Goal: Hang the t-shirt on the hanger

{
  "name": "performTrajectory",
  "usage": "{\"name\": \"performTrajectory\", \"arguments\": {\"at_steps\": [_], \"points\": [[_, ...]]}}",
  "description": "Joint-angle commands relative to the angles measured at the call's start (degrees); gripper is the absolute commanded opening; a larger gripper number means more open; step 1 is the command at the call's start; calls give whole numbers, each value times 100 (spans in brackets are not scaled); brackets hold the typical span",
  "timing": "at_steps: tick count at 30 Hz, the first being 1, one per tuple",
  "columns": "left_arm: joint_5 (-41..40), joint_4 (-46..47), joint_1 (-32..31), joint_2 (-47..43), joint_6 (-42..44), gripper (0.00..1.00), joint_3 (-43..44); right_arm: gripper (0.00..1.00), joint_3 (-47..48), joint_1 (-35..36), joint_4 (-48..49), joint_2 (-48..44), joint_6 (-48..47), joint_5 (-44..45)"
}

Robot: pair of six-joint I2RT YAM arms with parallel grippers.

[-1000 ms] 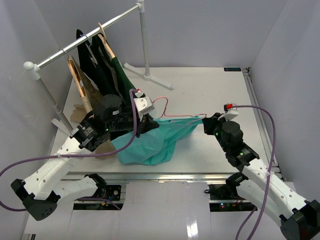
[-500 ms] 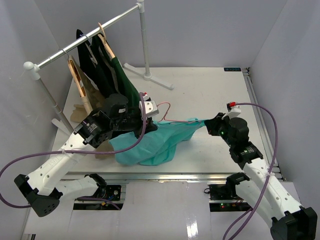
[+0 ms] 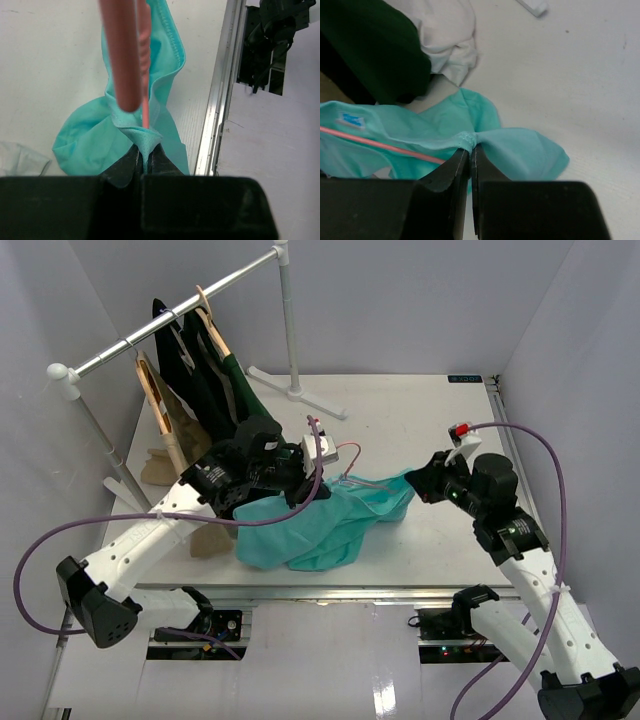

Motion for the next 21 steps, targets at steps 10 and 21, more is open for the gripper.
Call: {"name": "performTrajectory", "arguments": {"at_steps": [10,21], "points": [[2457,2368,39,693,-920,0,-1039,24,273,463,96,133,-971,-1872],[2986,2809,55,832,-1342,0,-1004,56,493,476,394,334,-1448,-2679]]}}
